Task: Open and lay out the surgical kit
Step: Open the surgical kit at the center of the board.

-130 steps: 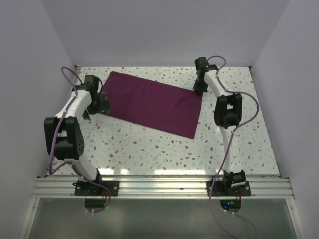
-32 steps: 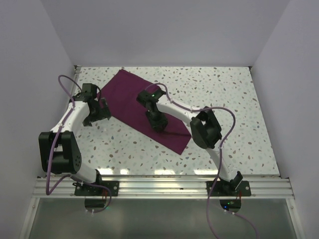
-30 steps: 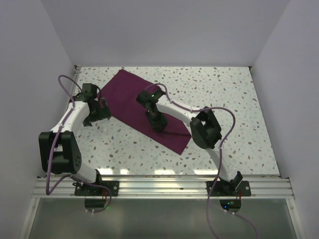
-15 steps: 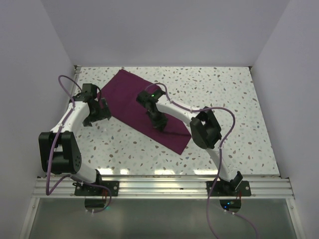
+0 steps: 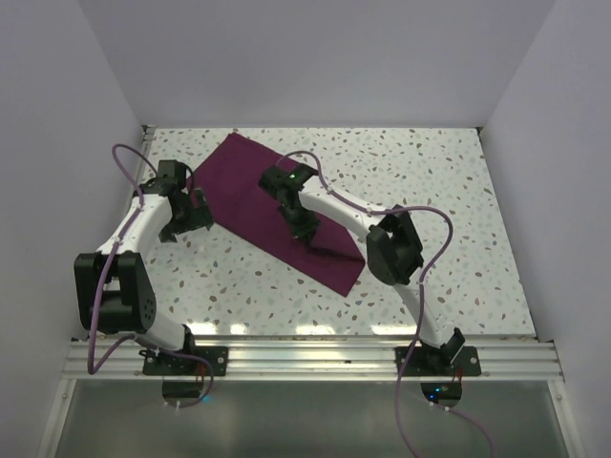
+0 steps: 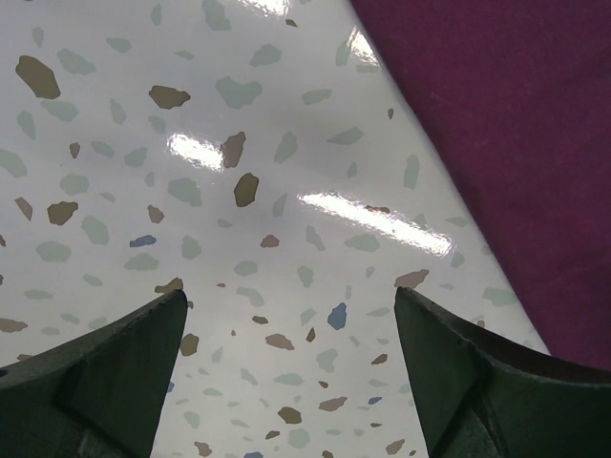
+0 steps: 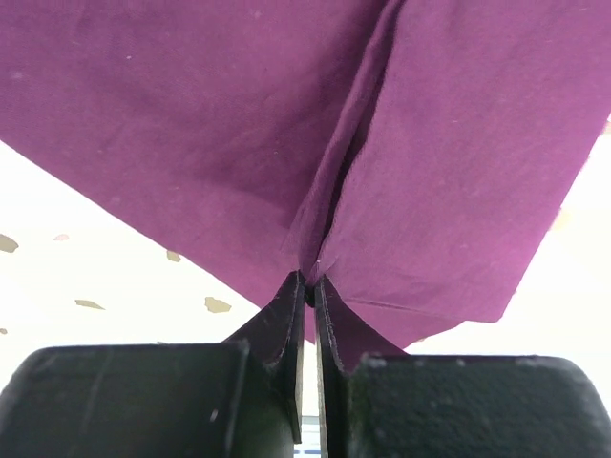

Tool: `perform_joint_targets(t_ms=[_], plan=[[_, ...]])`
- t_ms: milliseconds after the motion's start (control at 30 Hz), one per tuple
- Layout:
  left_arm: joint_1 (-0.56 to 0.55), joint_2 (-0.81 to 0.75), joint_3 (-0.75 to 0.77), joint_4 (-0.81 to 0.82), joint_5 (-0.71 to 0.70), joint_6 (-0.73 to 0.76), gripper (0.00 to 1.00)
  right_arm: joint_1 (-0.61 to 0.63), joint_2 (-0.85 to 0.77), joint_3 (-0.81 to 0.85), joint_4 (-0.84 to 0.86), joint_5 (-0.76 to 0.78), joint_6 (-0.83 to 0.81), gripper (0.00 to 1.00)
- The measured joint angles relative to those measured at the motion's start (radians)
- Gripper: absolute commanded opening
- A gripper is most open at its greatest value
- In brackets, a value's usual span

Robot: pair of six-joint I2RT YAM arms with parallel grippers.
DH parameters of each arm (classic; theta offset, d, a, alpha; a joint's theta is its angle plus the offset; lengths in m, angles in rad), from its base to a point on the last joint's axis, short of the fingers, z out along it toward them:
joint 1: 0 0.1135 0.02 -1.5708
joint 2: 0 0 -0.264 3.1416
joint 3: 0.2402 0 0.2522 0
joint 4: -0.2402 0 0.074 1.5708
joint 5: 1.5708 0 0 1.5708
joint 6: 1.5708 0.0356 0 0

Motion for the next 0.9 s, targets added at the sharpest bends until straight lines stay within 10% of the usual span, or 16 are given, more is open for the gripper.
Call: perform_joint_targets(t_ms=[700,833,900], plan=[[-0.062,0.003,0.049,-0.014,-0.012,0.0,0.93,-0.444,-0.043,-0.045,-0.018,0.302,-0.036,0.0],[-0.112,0.005,0.079,-0.018,-0.012,-0.003,0.93,-0.498,-0.031,-0.039,-0.021,0.323,-0.029,0.98],[-0.126,0.006,0.087,-0.026,-0.012,-0.003,0.93,-0.524,-0.01,-0.011,-0.029,0.335,-0.039,0.98]])
